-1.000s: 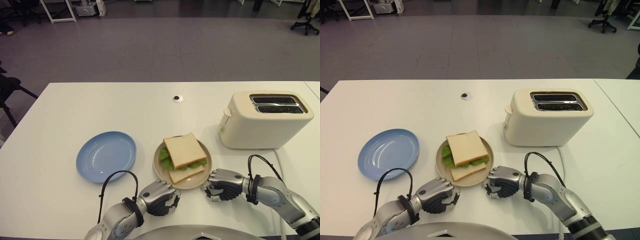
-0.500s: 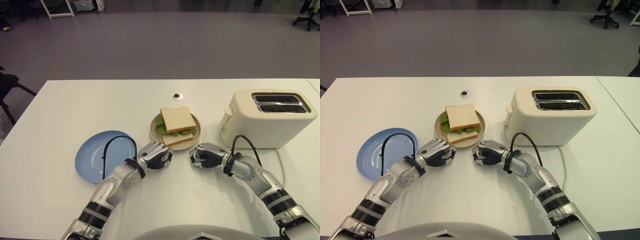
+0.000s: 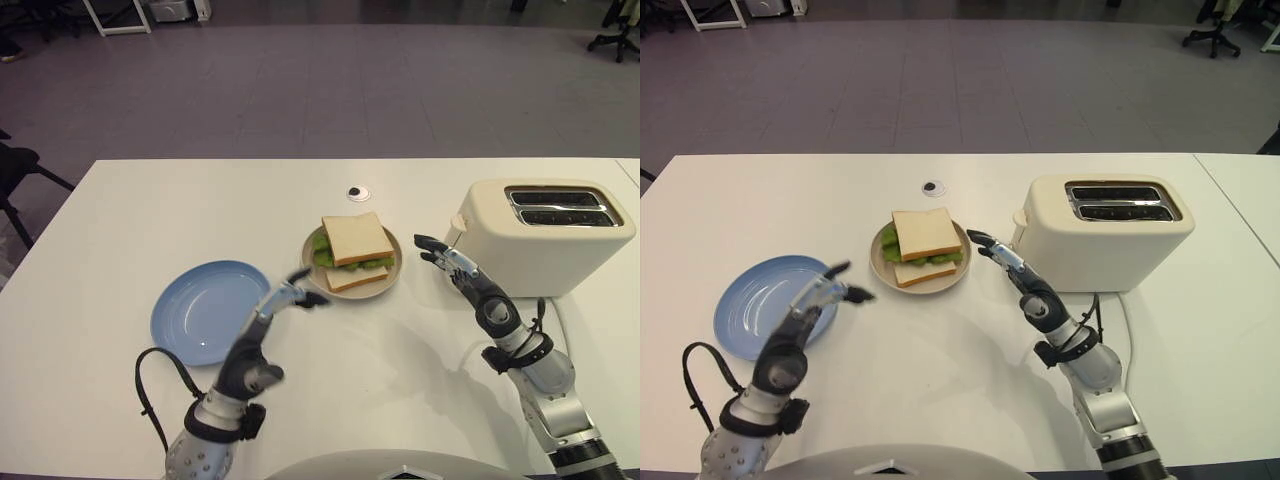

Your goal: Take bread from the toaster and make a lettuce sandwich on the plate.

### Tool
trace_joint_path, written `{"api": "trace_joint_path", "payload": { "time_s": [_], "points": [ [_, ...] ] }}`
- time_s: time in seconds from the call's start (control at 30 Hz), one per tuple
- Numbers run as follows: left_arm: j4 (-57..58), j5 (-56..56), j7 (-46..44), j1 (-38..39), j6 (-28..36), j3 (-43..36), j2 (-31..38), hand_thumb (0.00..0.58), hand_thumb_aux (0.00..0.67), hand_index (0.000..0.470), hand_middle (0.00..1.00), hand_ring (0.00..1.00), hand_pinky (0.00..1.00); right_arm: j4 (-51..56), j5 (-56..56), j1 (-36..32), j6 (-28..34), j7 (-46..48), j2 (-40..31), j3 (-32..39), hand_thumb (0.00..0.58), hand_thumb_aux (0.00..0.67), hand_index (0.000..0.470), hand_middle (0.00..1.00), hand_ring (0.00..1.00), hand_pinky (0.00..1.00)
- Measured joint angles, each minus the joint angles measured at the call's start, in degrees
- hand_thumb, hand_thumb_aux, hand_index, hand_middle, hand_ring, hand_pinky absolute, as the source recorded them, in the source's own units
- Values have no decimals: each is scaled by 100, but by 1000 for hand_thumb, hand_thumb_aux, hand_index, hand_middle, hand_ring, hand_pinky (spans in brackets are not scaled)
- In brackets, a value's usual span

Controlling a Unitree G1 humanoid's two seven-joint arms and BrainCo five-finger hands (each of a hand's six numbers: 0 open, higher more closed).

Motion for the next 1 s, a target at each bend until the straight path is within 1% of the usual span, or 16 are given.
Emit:
{"api": "trace_joint_path", "payload": {
  "time_s": [0.13, 0.23, 0.4, 0.47, 0.63, 0.73, 1.0],
  "points": [
    [323, -469, -286, -86, -39, 48, -158, 0, 0, 0, 0, 0, 0, 27, 186, 0, -3, 402, 100, -63, 0, 0, 0, 0, 0, 0],
    [612, -496, -496, -294, -52, 116, -196, 0, 0, 0, 0, 0, 0, 39, 294, 67, -9, 571, 181, -171, 0, 0, 0, 0, 0, 0],
    [816, -698, -810, -425, -92, 173, -302, 0, 0, 0, 0, 0, 0, -12, 513, 171, 32, 771, 353, -325, 0, 0, 0, 0, 0, 0],
    [840, -753, -920, -424, -126, 212, -318, 0, 0, 0, 0, 0, 0, -71, 731, 182, 180, 803, 386, -411, 0, 0, 0, 0, 0, 0],
    [854, -938, -1206, -424, -128, 223, -377, 0, 0, 0, 0, 0, 0, -160, 1355, 216, 807, 902, 494, -744, 0, 0, 0, 0, 0, 0],
    [853, -969, -1274, -424, -127, 212, -454, 0, 0, 0, 0, 0, 0, -171, 1563, 215, 1043, 1048, 533, -867, 0, 0, 0, 0, 0, 0],
    [899, -967, -1453, -422, -150, 217, -596, 0, 0, 0, 0, 0, 0, -208, 1679, 153, 1209, 1692, 721, -914, 0, 0, 0, 0, 0, 0]
  ]
}}
